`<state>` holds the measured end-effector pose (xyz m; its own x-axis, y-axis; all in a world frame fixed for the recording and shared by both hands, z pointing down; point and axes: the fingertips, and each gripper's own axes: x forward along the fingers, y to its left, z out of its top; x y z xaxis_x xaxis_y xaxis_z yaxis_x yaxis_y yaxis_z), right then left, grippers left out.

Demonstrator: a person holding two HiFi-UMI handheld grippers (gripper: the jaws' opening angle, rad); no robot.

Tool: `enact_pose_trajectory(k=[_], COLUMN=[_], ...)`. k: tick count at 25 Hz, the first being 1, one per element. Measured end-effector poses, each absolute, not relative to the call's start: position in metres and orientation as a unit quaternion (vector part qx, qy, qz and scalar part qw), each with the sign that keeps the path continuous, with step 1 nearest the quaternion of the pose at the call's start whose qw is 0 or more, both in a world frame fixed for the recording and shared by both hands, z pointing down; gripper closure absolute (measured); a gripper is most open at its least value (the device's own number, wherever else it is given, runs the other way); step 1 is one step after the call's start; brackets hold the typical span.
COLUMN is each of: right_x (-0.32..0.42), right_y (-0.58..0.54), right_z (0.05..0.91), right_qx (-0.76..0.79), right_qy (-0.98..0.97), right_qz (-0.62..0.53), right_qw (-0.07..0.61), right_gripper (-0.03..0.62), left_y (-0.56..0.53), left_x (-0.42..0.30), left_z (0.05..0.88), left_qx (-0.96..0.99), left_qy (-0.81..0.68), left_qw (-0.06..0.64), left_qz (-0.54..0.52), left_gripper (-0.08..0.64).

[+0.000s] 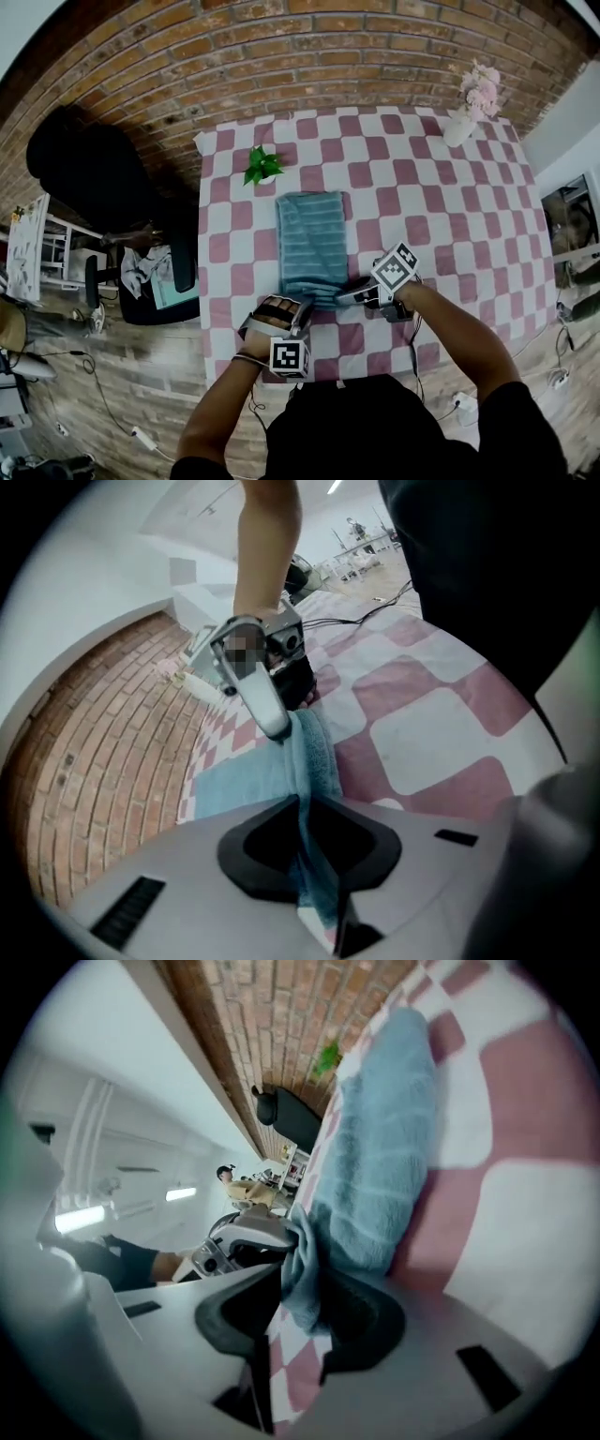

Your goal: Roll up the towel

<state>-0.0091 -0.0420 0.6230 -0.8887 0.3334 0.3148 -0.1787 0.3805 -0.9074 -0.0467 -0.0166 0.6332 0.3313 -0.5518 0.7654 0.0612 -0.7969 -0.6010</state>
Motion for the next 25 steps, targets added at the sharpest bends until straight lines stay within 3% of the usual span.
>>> enact_pose_trajectory(k=[3,5,7,10,15,18,19,23,25], right_x=[0.002,0.006,-0.002,-0.017,-0.022,-0.024,-0.023,-0.025,-0.025], right_y=[-0.080,-0.076,-0.042,-0.003,-0.008,-0.022,-0.024,-0.031,-0.035], right_z=[0.594,0.564,0.550,0.577,0.637,0.644,0.645,0.647,0.645], right_qx=[0.077,0.111,0.072,0.012,-0.008,0.006,0.006,-0.001,-0.007], right_qy=[-0.917,-0.963,-0.964,-0.923,-0.865,-0.859,-0.862,-0.880,-0.887], right_qz=[0.329,0.117,-0.045,-0.177,-0.271,-0.273,-0.261,-0.191,-0.158], right_qw=[0.213,0.216,0.253,0.343,0.423,0.433,0.435,0.435,0.435], right_gripper=[0.394,0.394,0.394,0.394,0.376,0.425,0.428,0.471,0.477], left_y=[-0.028,-0.033,-0.037,-0.040,-0.043,-0.046,-0.049,-0.050,-0.034], left_x=[-0.047,-0.047,-0.046,-0.047,-0.047,-0.047,-0.048,-0.055,-0.055], left_z=[0.638,0.638,0.638,0.638,0.637,0.635,0.631,0.604,0.599], left_qx=[-0.788,-0.798,-0.807,-0.818,-0.831,-0.835,-0.836,-0.837,-0.834], left_qy=[0.150,0.139,0.124,0.102,0.083,0.088,0.101,0.160,0.142], left_qw=[0.208,0.173,0.149,0.117,0.083,0.090,0.099,0.167,0.204], left_qz=[-0.561,-0.560,-0.558,-0.553,-0.543,-0.535,-0.530,-0.496,-0.493], left_gripper=[0.523,0.520,0.517,0.507,0.495,0.487,0.465,0.212,0.199])
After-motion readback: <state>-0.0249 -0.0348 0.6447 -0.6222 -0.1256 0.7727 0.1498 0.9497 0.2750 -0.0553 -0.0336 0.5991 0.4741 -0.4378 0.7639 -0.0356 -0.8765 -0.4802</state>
